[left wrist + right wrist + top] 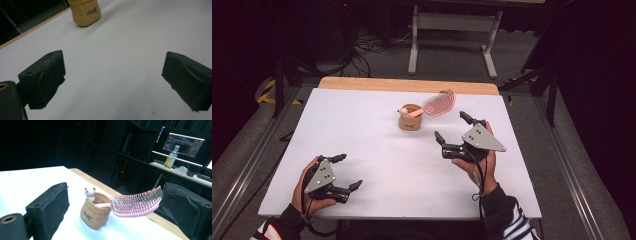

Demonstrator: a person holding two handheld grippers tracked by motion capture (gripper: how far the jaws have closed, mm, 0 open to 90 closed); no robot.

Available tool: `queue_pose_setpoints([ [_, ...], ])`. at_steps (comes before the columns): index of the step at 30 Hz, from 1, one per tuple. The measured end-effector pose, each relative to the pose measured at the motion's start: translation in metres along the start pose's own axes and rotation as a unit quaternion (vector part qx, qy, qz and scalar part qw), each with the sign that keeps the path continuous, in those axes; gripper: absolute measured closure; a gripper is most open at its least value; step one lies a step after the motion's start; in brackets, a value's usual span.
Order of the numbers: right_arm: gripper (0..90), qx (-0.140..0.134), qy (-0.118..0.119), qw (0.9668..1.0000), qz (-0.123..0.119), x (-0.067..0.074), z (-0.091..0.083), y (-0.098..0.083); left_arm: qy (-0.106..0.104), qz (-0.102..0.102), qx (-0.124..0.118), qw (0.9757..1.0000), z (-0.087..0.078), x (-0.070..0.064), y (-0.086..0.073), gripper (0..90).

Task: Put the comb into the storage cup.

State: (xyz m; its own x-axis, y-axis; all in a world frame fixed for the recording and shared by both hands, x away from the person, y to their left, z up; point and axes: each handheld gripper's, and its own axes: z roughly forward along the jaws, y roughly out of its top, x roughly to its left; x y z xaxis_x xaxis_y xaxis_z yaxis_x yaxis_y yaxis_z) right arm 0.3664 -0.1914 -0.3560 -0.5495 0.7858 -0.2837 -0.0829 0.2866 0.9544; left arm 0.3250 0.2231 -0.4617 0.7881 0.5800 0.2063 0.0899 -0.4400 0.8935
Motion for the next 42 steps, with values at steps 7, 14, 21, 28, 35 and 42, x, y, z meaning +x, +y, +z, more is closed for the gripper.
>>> queue_pose_setpoints([
  [7, 8.4, 0.000, 0.003, 1.0000, -0.004, 0.002, -0.005, 0.000, -0.001, -0.001, 0.001, 1.0000, 0.001, 0.000, 0.000, 6.0],
  [14, 8.4, 0.000, 0.007, 0.9999, -0.008, 0.004, -0.009, -0.001, -0.002, 0.000, 0.002, 1.0000, 0.001, 0.000, 0.000, 6.0],
  [21, 8.1, 0.002, 0.012, 0.9998, -0.016, 0.006, -0.013, -0.003, -0.002, -0.001, 0.001, 1.0000, 0.000, 0.000, 0.000, 5.9],
  [28, 8.0, 0.008, 0.017, 0.9996, -0.021, 0.009, -0.015, -0.006, -0.001, -0.001, 0.000, 1.0000, 0.000, -0.001, 0.000, 5.9],
  [35, 7.9, 0.015, 0.022, 0.9993, -0.025, 0.012, -0.017, -0.011, -0.001, -0.001, -0.001, 1.0000, 0.000, -0.001, 0.001, 5.9],
  [42, 7.7, 0.021, 0.031, 0.9987, -0.034, 0.016, -0.020, -0.018, 0.000, -0.001, -0.001, 1.0000, 0.000, -0.001, 0.001, 5.9],
])
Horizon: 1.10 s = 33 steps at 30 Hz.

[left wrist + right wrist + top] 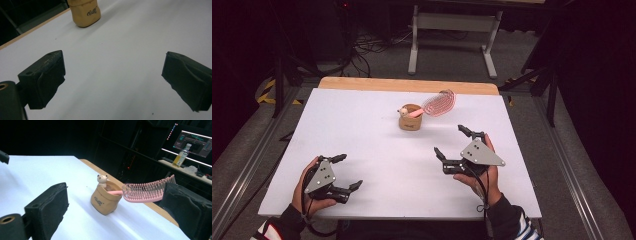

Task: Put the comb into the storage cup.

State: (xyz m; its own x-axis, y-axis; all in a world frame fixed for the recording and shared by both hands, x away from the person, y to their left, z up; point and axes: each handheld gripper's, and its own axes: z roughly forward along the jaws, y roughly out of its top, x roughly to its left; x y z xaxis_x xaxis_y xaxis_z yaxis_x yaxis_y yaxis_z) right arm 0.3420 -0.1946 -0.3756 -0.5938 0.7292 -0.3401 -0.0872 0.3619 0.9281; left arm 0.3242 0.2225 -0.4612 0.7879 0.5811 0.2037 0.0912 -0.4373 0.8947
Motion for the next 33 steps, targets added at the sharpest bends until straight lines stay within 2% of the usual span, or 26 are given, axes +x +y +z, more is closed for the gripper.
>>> queue_pose_setpoints([
  [6, 7.7, 0.006, 0.006, 0.9999, -0.013, 0.004, -0.003, -0.007, 0.001, 0.000, -0.001, 1.0000, 0.000, 0.000, 0.000, 5.9],
  [19, 7.8, 0.021, 0.015, 0.9995, -0.021, 0.009, -0.012, -0.024, 0.001, 0.001, -0.002, 1.0000, 0.000, -0.001, 0.000, 5.8],
  [27, 7.3, 0.031, 0.019, 0.9992, -0.017, 0.010, -0.021, -0.037, 0.002, 0.002, -0.002, 1.0000, -0.001, -0.001, 0.001, 5.7],
  [30, 7.0, 0.044, 0.014, 0.9984, -0.033, 0.012, -0.023, -0.044, 0.002, 0.002, -0.002, 1.0000, -0.001, -0.001, 0.001, 5.7],
  [33, 6.8, 0.049, 0.013, 0.9981, -0.036, 0.012, -0.025, -0.049, 0.002, 0.003, -0.001, 1.0000, 0.000, -0.001, 0.001, 5.6],
])
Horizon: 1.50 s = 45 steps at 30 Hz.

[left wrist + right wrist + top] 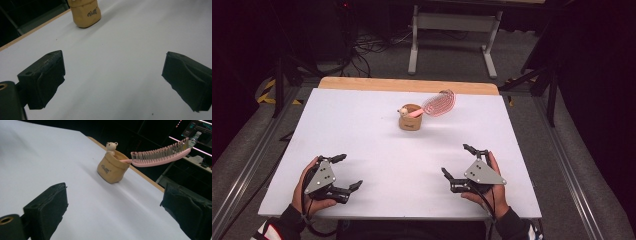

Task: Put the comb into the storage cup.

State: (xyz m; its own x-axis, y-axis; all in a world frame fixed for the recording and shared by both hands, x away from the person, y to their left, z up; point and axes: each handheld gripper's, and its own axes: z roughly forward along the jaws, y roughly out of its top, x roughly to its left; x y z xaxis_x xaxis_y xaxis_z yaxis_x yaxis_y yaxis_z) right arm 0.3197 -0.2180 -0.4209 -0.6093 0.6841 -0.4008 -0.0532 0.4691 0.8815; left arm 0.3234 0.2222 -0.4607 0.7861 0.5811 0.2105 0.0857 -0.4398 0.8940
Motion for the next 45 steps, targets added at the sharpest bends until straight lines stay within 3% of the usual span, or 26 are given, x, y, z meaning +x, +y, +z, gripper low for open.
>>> queue_pose_setpoints([
  [6, 6.7, 0.008, 0.001, 1.0000, -0.003, 0.000, -0.002, -0.007, 0.000, -0.001, -0.001, 1.0000, 0.000, 0.000, 0.000, 5.6],
  [11, 6.8, 0.011, 0.002, 0.9998, 0.015, -0.003, -0.007, -0.016, 0.000, 0.000, -0.002, 1.0000, 0.000, 0.000, 0.000, 5.6],
  [30, 5.4, 0.042, -0.025, 0.9979, 0.043, -0.017, -0.021, -0.045, 0.000, -0.001, -0.010, 0.9999, -0.002, 0.000, 0.001, 5.5],
  [35, 4.5, 0.047, -0.023, 0.9977, 0.042, -0.018, -0.023, -0.050, -0.001, -0.003, -0.012, 0.9999, -0.002, 0.000, 0.001, 5.3],
  [45, 4.1, 0.058, -0.025, 0.9957, 0.068, -0.022, -0.029, -0.062, 0.001, -0.013, -0.014, 0.9998, -0.002, 0.002, 0.001, 3.5],
])
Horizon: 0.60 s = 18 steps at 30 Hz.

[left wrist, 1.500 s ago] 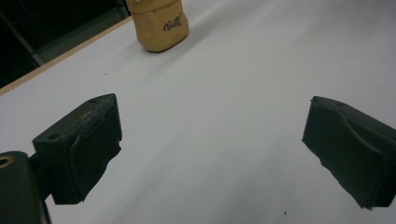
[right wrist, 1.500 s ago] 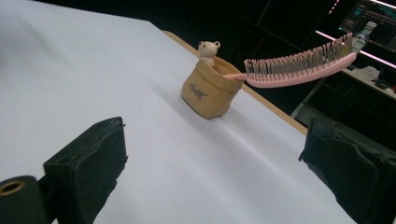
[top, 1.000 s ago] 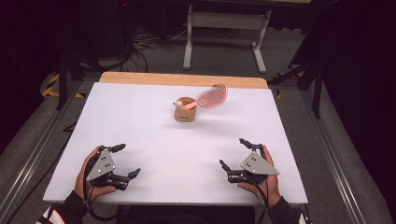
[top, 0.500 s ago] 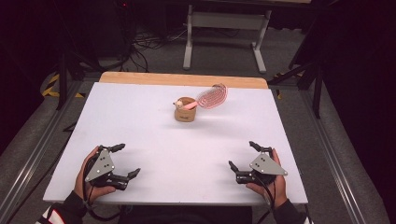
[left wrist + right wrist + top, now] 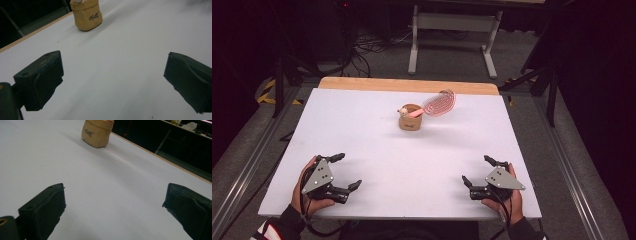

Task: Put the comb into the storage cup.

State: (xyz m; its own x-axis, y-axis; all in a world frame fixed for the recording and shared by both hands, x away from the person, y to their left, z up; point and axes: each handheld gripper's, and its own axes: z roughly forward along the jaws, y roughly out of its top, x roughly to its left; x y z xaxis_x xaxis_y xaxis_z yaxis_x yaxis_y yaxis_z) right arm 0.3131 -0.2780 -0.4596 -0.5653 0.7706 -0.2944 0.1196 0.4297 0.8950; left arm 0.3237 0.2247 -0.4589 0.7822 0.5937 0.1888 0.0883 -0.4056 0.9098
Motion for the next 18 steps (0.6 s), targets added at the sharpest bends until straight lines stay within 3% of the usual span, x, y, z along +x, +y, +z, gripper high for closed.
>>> queue_pose_setpoints([
  [18, 4.1, -0.016, 0.000, 0.9999, 0.001, 0.0005, -0.0035, 0.0044, 0.004, 0.005, 0.002, 1.0000, 0.0005, -0.0025, 0.0010, 3.2],
])
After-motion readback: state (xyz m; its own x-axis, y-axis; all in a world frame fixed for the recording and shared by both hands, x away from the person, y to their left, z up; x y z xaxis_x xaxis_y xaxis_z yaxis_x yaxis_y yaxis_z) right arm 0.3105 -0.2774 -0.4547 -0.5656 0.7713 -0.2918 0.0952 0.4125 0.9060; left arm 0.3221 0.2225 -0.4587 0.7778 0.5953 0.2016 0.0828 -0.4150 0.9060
